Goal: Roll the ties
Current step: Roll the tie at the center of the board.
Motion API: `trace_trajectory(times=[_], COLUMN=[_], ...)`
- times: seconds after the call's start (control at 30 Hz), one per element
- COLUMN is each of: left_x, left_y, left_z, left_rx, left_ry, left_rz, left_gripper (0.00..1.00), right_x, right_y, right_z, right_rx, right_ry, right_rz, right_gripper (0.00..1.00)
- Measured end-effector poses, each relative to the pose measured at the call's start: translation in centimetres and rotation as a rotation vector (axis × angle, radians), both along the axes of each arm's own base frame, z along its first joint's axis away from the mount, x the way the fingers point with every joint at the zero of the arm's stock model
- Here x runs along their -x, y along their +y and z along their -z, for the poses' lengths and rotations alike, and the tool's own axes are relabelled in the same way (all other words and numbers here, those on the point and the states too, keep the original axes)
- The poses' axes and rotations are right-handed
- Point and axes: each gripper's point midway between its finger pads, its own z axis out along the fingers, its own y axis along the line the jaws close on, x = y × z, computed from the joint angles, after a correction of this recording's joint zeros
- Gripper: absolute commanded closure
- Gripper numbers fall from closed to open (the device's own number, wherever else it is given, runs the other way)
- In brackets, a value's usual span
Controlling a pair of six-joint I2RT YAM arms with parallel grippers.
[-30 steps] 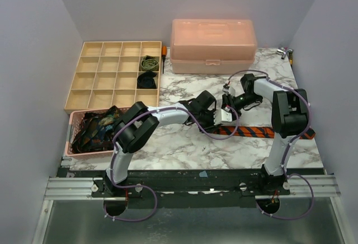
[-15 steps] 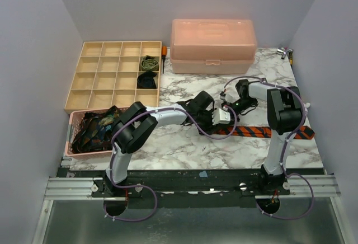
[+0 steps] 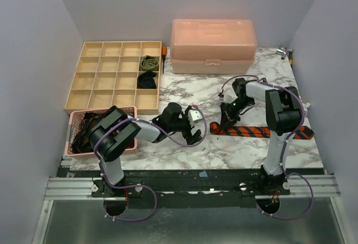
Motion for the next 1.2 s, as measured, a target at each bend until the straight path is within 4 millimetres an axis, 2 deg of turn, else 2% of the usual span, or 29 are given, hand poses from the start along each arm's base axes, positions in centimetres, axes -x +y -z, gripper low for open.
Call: trace_trajectory(times=[0.1,0.2,0.23,0.33,0.5,0.57,0.77,0.83,0.9,1.0,1.2], left_x=[0.5,-0.6,-0.6,-0.3,0.6,0.5,-1.9,-2.1,-2.1,-2.0,-1.5], left_y=[-0.7,-2.7,-2.9,-3.5,-5.6,-6.4,-8.6,-9.1,-9.2,-9.2,-9.0], left_z=[-1.0,-3.5,-3.8,-2.8,0.2,0.3,-1.3,-1.2,-1.1,-1.0,-0.6], left_rx=[0.076,0.221,0.257,0.305,0.326,0.345,0.431,0.443,0.451,0.460,0.450], left_ry=[0.045,0.018,0.003,-0.009,0.010,-0.001,-0.074,-0.076,-0.069,-0.069,-0.084], left_rz=[0.001,0.015,0.019,0.030,0.064,0.073,0.054,0.056,0.056,0.057,0.059], left_gripper=[0.01,0.02,0.03,0.11,0.30,0.34,0.51,0.55,0.55,0.49,0.48], right_x=[0.3,0.6,0.6,0.6,0.6,0.6,0.6,0.6,0.6,0.6,0.7], right_y=[0.4,0.7,0.7,0.7,0.7,0.7,0.7,0.7,0.6,0.6,0.6], right_z=[0.0,0.0,0.0,0.0,0.1,0.1,0.2,0.2,0.2,0.2,0.3], right_rx=[0.028,0.042,0.044,0.044,0.047,0.047,0.050,0.052,0.054,0.055,0.055], right_ry=[-0.017,-0.023,-0.023,-0.021,-0.012,-0.010,-0.006,-0.001,0.003,0.005,0.008], right_rz=[-0.035,-0.053,-0.053,-0.053,-0.047,-0.047,-0.044,-0.039,-0.034,-0.031,-0.030], right_gripper=[1.00,1.00,1.00,1.00,1.00,1.00,1.00,1.00,1.00,1.00,1.00])
